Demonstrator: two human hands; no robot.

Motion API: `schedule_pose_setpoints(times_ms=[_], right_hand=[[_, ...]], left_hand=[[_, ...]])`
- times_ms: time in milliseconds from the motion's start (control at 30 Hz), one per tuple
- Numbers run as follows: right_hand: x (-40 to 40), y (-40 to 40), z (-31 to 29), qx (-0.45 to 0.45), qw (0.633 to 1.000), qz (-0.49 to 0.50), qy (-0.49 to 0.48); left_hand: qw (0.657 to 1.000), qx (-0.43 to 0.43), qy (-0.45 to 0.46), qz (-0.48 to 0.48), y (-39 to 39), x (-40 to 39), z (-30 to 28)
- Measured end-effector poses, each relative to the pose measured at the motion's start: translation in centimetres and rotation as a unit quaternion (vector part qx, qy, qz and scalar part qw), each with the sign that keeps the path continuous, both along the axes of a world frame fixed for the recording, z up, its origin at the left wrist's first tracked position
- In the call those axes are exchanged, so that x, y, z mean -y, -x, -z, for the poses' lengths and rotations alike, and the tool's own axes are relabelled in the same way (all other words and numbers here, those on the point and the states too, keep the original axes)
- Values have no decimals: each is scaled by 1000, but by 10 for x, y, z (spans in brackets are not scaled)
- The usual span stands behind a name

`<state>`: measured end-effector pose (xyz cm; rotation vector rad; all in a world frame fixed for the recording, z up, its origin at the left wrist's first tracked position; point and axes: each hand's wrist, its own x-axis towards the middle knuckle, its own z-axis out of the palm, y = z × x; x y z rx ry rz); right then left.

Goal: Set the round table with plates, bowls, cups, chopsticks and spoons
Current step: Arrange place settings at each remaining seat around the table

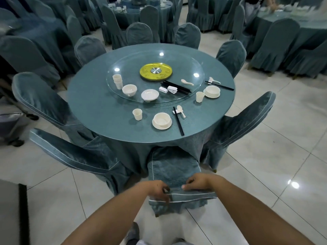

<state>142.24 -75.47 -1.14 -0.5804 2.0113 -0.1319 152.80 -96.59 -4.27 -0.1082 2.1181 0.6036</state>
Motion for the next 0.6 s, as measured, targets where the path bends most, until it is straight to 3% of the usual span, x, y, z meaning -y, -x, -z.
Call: schedule_pose_setpoints(times_ms=[367,600], right_hand=[[168,-1,5,-104,982,153,47],[333,-6,-3,-162,968,159,107]], left_hand=[[993,-65,-2,-97,-20,164,-11],[978,-129,33,-163,-25,333,-27]])
